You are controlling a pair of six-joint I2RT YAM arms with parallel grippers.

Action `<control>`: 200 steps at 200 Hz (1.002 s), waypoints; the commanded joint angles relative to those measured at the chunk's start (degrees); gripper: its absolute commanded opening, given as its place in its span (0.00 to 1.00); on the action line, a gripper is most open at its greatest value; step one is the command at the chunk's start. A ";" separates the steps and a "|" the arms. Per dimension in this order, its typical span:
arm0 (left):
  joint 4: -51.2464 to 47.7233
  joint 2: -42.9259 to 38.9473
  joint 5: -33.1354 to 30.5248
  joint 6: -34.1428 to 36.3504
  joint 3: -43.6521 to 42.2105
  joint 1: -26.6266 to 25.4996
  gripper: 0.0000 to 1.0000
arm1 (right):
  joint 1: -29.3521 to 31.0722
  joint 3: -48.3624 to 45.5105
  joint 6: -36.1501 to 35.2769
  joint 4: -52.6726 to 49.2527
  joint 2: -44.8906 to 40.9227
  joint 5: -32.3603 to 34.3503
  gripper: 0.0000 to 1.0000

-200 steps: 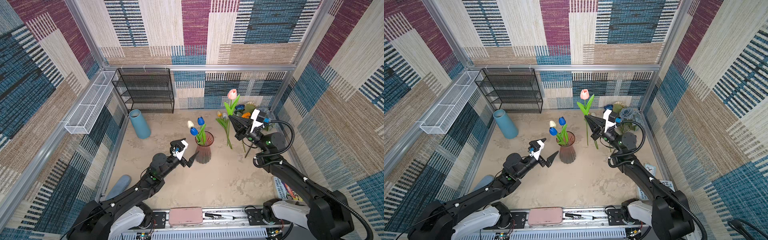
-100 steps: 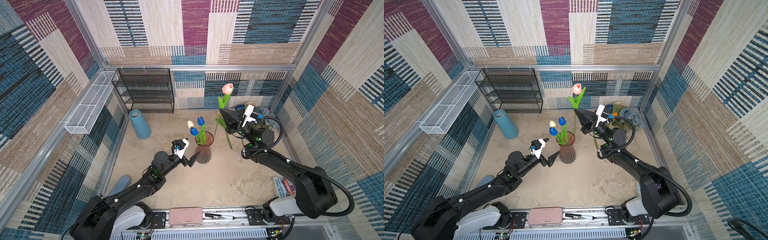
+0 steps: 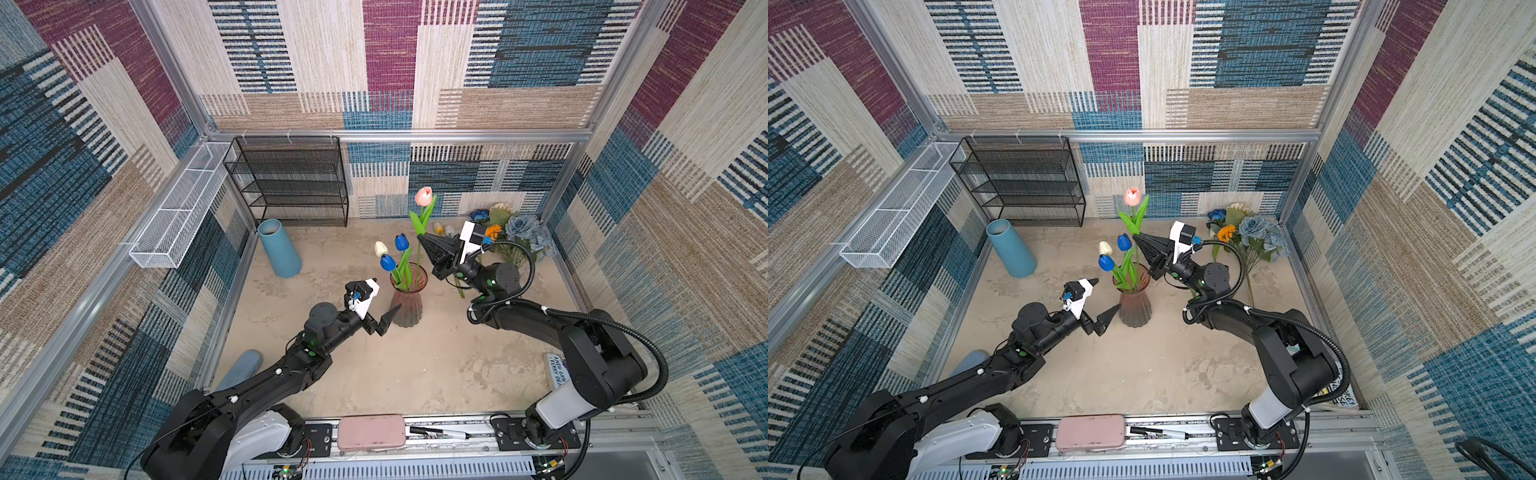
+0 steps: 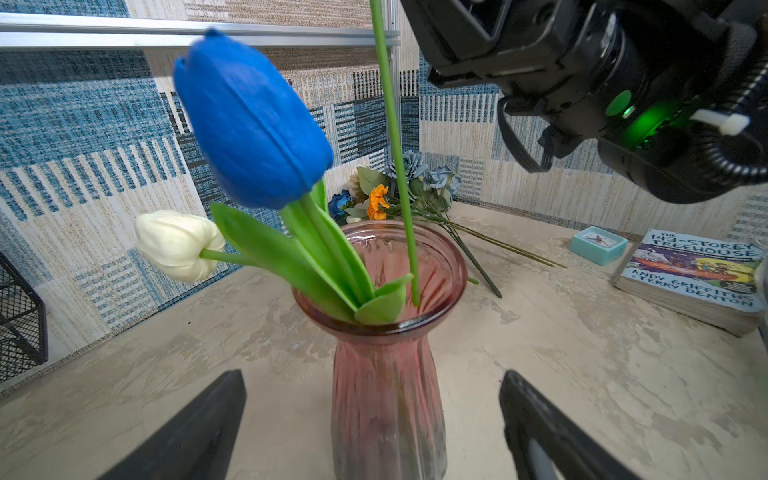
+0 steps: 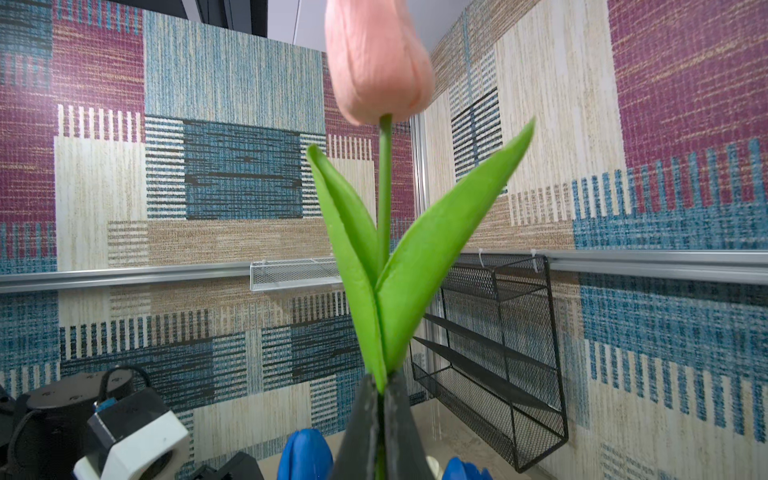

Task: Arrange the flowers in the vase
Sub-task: 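Carry the pink tulip over the pink vase and lower its stem in, then open the right gripper and move it back to the remaining tulips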

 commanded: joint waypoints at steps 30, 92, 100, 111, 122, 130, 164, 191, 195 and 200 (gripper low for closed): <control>1.52 0.21 -0.58 0.97 -0.50 0.00 0.98 | 0.77 -4.57 -6.06 3.66 -0.79 -1.77 0.00; 2.43 0.83 -0.49 1.04 -0.65 0.00 0.98 | 1.08 -8.85 -10.39 -1.97 -2.80 1.04 0.24; 2.57 0.72 -0.58 1.04 -0.83 0.00 0.98 | 1.10 -9.03 -11.08 -2.96 -3.18 1.18 0.24; 2.57 0.65 -0.58 1.03 -0.83 0.00 0.98 | 1.17 -8.95 -11.90 -4.76 -3.42 1.72 0.32; 2.57 0.53 -0.51 0.97 -0.92 0.00 0.98 | 1.17 -8.74 -13.04 -6.62 -3.74 1.88 0.41; 2.57 0.53 -0.49 0.97 -1.03 0.00 0.98 | 1.16 -8.30 -13.53 -8.49 -3.89 1.99 0.44; 2.53 0.47 -0.58 0.78 -1.18 0.00 0.98 | 1.17 -8.34 -15.15 -11.26 -4.54 3.10 0.54; 2.06 0.12 -0.49 0.88 -1.11 0.00 0.98 | 1.21 -8.50 -16.50 -13.94 -6.17 2.13 0.60; 1.97 -0.04 -0.44 0.83 -1.10 0.00 0.98 | 1.17 -8.63 -16.66 -14.43 -6.58 2.28 0.61; 1.88 -0.17 -0.40 0.81 -1.03 0.00 0.98 | 1.17 -8.76 -16.84 -14.80 -7.16 2.55 0.63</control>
